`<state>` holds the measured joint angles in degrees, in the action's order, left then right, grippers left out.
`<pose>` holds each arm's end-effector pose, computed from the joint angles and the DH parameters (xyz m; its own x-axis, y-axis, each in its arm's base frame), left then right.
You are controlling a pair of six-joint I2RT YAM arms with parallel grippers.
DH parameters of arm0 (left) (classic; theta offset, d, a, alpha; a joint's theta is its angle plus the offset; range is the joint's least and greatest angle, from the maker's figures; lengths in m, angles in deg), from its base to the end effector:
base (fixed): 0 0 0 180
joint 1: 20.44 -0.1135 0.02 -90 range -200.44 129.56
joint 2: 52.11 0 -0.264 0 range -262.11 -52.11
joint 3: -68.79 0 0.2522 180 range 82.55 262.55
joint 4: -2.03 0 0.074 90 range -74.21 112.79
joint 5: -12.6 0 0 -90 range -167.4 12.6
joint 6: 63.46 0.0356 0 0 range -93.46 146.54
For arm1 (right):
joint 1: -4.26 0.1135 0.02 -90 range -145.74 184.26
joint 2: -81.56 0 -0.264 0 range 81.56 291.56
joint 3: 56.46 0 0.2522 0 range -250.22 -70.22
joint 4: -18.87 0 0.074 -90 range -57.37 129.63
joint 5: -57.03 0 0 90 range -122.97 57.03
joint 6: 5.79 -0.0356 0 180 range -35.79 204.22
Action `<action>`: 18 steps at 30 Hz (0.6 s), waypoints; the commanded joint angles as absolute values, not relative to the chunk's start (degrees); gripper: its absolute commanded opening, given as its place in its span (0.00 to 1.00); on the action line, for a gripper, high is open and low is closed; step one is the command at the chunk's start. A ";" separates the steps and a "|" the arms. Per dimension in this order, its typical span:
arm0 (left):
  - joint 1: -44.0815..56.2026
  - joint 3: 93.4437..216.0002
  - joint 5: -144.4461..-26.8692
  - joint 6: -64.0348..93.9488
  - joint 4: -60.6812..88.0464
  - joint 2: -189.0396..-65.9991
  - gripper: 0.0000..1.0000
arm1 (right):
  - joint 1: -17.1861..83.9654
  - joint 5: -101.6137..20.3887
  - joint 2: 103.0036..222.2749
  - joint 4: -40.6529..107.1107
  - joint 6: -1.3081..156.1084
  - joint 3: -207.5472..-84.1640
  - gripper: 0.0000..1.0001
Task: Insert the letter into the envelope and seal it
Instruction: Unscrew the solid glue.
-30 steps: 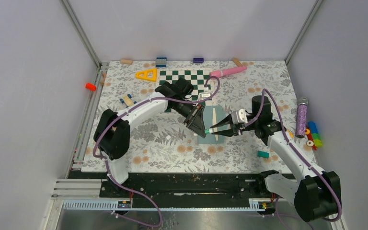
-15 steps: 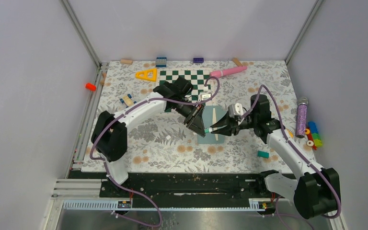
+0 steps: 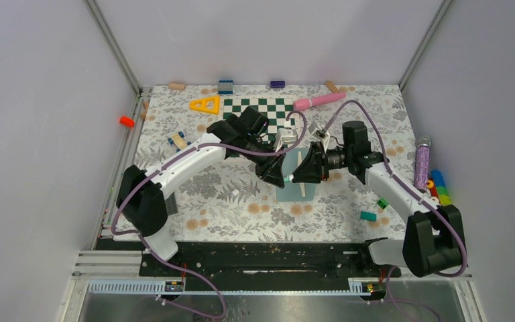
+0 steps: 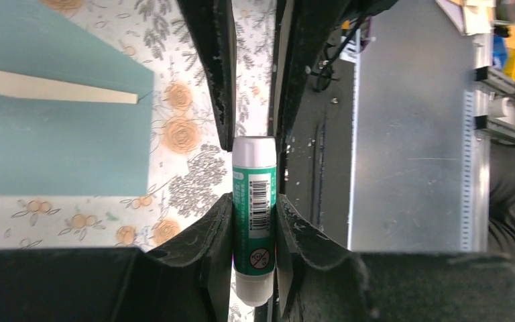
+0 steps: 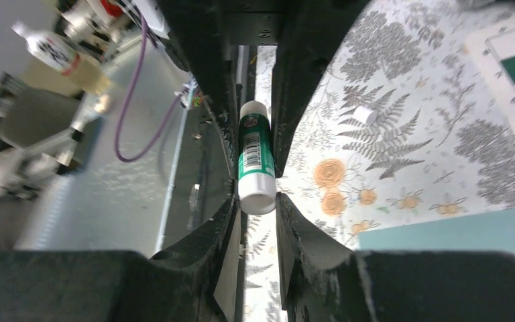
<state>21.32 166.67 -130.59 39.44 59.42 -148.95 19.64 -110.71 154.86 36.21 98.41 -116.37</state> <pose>0.2469 -0.2586 0.3008 -0.4423 0.5742 -0.6889 0.8502 0.0239 -0.5259 0.2411 0.1024 0.2663 -0.2651 -0.1270 -0.9558 -0.9606 -0.0507 0.2732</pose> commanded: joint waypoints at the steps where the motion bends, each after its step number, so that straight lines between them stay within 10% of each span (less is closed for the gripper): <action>1: 23.56 166.56 -125.09 41.01 55.43 -145.42 0.19 | 19.95 -110.88 160.08 35.51 82.99 -121.73 0.28; 10: 25.08 165.51 -117.19 40.25 53.05 -144.34 0.19 | 19.36 -112.21 171.33 35.28 58.86 -126.46 0.35; 18: 25.01 165.75 -120.20 39.90 53.43 -144.90 0.20 | 18.38 -109.52 166.91 35.27 67.52 -124.88 0.56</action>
